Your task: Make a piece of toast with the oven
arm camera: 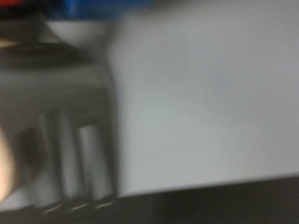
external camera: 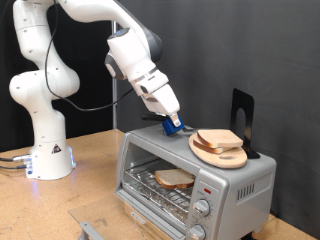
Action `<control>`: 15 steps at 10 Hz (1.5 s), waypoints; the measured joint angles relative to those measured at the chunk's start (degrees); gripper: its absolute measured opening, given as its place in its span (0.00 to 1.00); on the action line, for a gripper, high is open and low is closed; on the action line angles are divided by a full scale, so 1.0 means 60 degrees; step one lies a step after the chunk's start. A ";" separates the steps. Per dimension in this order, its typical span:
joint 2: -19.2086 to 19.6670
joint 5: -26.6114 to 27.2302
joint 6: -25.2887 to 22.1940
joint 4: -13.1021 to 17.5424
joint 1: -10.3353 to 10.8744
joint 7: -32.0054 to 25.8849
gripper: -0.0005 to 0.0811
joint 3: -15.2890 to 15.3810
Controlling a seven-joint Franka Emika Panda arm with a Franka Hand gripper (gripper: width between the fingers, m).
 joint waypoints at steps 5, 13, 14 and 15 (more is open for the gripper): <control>-0.0470 0.0785 0.0218 -0.0020 0.0085 -0.0382 0.98 -0.0079; -0.1318 0.1326 -0.1403 0.0019 -0.0183 -0.0764 0.98 -0.0770; -0.1590 0.1321 -0.1794 -0.0020 -0.0221 -0.0912 0.98 -0.1053; -0.1898 0.1023 -0.2314 -0.0114 -0.0395 -0.0955 0.98 -0.1317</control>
